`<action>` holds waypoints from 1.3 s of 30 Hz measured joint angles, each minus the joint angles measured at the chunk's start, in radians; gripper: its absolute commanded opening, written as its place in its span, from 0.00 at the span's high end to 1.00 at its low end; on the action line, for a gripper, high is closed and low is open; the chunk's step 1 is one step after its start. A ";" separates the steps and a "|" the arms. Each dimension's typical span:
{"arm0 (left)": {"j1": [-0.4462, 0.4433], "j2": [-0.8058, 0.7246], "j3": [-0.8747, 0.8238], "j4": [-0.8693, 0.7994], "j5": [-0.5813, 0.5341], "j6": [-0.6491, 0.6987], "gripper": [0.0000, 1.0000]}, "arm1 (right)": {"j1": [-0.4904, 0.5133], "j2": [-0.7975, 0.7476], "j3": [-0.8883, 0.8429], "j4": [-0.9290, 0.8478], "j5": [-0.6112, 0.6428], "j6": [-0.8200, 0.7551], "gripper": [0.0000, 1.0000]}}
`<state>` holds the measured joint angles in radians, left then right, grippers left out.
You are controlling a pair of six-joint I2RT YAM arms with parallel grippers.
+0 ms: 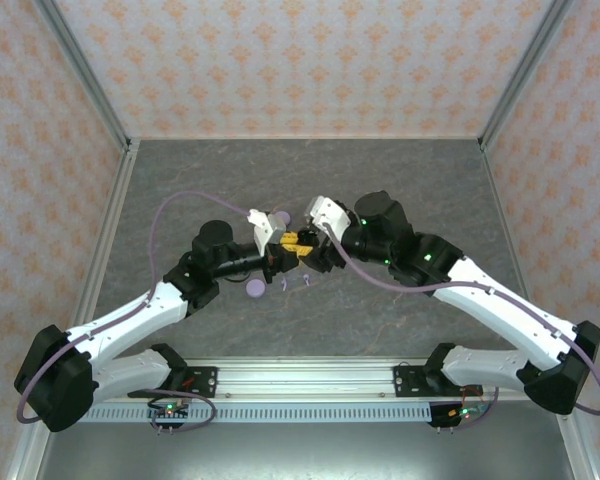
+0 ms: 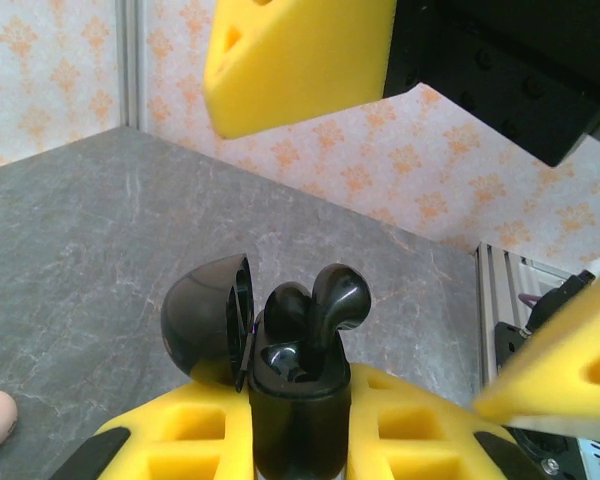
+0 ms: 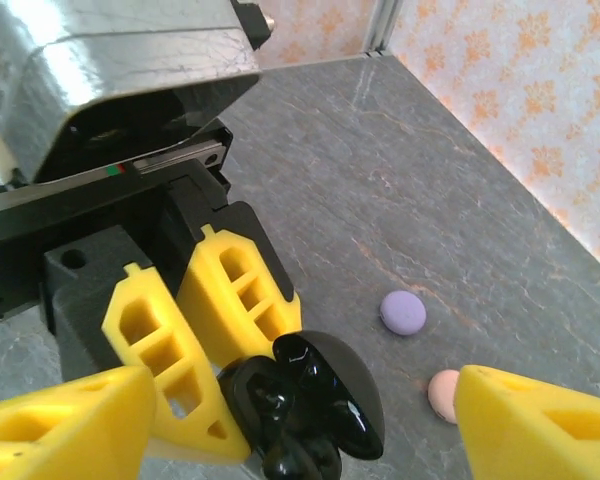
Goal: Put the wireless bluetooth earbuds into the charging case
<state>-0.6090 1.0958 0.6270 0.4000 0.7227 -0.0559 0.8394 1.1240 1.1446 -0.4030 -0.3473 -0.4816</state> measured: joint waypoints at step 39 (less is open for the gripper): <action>0.000 0.000 -0.009 0.047 -0.024 0.000 1.00 | -0.280 0.024 -0.021 -0.109 -0.229 0.392 0.10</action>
<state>-0.6090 1.0958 0.6182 0.4469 0.6987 -0.0563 0.5598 1.1481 1.1233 -0.5125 -0.5758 -0.0895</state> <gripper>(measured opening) 0.184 0.902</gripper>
